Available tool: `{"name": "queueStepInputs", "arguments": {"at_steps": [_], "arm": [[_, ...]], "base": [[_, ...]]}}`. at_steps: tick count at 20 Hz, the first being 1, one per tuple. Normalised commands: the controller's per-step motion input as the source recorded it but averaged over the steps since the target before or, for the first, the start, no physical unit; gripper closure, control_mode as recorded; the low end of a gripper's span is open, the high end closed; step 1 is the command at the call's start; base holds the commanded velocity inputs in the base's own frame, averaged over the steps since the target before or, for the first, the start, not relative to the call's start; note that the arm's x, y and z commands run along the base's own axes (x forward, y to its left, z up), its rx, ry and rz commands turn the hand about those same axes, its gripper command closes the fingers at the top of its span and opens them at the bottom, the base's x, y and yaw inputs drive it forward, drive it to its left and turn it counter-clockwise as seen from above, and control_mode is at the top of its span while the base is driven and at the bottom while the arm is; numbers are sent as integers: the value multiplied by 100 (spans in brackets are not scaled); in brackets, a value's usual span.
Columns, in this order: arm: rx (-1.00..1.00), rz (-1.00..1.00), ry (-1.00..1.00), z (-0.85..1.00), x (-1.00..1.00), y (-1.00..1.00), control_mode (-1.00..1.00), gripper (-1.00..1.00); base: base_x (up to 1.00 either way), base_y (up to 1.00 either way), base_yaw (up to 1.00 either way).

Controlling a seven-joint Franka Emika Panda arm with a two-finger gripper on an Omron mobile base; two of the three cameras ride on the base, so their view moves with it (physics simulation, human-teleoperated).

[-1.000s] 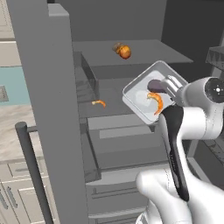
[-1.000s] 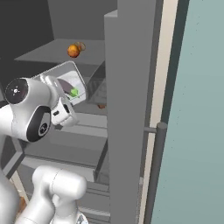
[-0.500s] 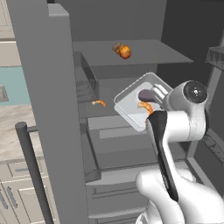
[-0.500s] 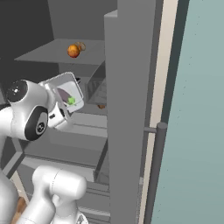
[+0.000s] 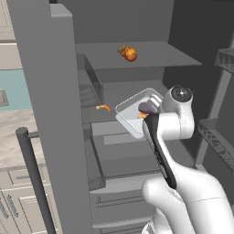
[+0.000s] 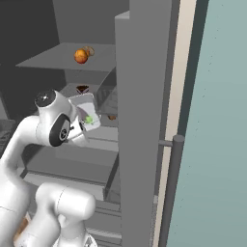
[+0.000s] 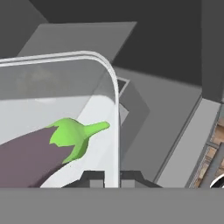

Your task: Place the tupperware on the second highest shelf of the fridge. Make space for the tupperware among the existing items by rearranging them on the shelves if needed. Close the fridge door when finished.

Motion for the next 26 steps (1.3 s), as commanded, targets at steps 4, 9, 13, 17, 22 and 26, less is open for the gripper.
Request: {"name": "queueStepInputs", "arguments": {"at_steps": [4,9,13,17,22,26], "arm": [[4,-1,11,-24,52,3,-100,100],[1,0,9,-23,46,18,-100,100],[0,0,7,-26,48,7,-100,100],[0,0,3,-26,50,0,-100,100],[0,0,2,-27,48,0,-100,100],[0,0,3,-25,48,1,-100,100]], "base": [[0,0,0],[0,0,0],[0,0,0],[0,0,0],[0,0,0],[0,0,0]]}}
